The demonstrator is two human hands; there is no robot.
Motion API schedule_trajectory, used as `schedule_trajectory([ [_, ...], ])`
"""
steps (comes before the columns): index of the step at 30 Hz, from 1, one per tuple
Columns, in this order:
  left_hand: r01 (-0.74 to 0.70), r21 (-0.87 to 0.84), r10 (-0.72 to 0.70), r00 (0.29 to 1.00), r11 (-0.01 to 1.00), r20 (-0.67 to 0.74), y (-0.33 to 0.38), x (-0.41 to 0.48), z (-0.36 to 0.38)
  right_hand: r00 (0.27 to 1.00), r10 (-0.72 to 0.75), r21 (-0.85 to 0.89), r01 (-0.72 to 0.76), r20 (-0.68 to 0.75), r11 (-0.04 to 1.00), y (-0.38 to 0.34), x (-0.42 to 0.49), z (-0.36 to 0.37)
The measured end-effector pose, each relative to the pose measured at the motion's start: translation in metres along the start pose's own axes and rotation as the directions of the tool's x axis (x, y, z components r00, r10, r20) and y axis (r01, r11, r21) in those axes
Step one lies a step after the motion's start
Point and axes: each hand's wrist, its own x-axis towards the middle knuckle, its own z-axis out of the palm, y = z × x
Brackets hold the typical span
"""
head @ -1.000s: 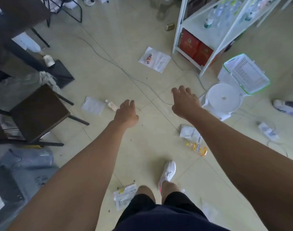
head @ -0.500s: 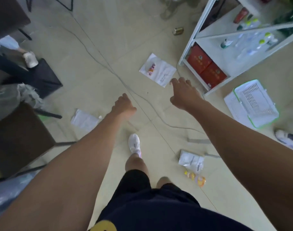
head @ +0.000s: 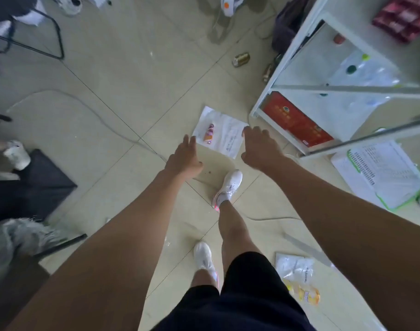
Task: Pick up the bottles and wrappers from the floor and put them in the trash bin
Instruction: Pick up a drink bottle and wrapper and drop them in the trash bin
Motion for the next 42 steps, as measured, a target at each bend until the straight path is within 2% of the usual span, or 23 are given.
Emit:
schedule_trajectory([
  [3,0.072,-0.045,-0.07,0.996,0.996,0.057,-0.017,0.096,0.009,0.993,-0.008,0.013,0.007,0.117,1.0,0.013,0.095,0.039],
  [7,0.13,-0.098,-0.117,0.985,0.987,0.128,-0.04,0.201,0.022,0.984,-0.035,0.002,0.035,0.172,0.999,0.023,0.188,0.079],
  [13,0.057,-0.353,-0.026,0.995,0.934,0.093,-0.091,0.325,0.048,0.947,0.003,0.306,-0.107,0.321,0.946,-0.007,0.317,0.142],
  [16,0.102,-0.333,-0.061,0.99,0.937,0.129,-0.135,0.404,0.088,0.94,0.052,0.413,-0.197,0.337,0.889,-0.025,0.405,0.193],
  [19,0.115,-0.268,-0.067,0.981,0.957,0.182,-0.175,0.494,0.139,0.903,0.186,0.512,-0.379,0.388,0.771,-0.028,0.49,0.266],
  [22,0.088,-0.182,-0.044,0.972,0.979,0.231,-0.201,0.58,0.19,0.848,0.279,0.498,-0.499,0.451,0.71,-0.02,0.549,0.35],
  [24,0.094,-0.114,-0.066,0.972,0.989,0.227,-0.212,0.631,0.224,0.841,0.342,0.49,-0.527,0.42,0.694,-0.015,0.58,0.399],
  [26,0.127,-0.119,-0.104,0.977,0.985,0.185,-0.216,0.673,0.253,0.837,0.413,0.503,-0.547,0.36,0.669,-0.011,0.606,0.436],
  [29,0.141,-0.153,-0.142,0.99,0.978,0.003,-0.22,0.714,0.287,0.817,0.475,0.531,-0.575,0.328,0.622,-0.007,0.635,0.475],
  [33,0.168,-0.122,-0.193,0.952,0.978,-0.237,-0.225,0.732,0.318,0.814,0.485,0.551,-0.576,0.319,0.604,-0.006,0.659,0.507],
  [35,0.202,-0.103,-0.221,0.945,0.974,-0.239,-0.225,0.734,0.325,0.82,0.485,0.552,-0.567,0.305,0.611,-0.003,0.663,0.515],
  [39,0.27,-0.087,-0.277,0.956,0.959,-0.092,-0.232,0.735,0.32,0.804,0.502,0.611,-0.578,0.318,0.54,0.014,0.649,0.512],
  [42,0.268,-0.163,-0.288,0.951,0.95,-0.114,-0.235,0.73,0.302,0.786,0.535,0.613,-0.595,0.309,0.52,0.041,0.628,0.493],
])
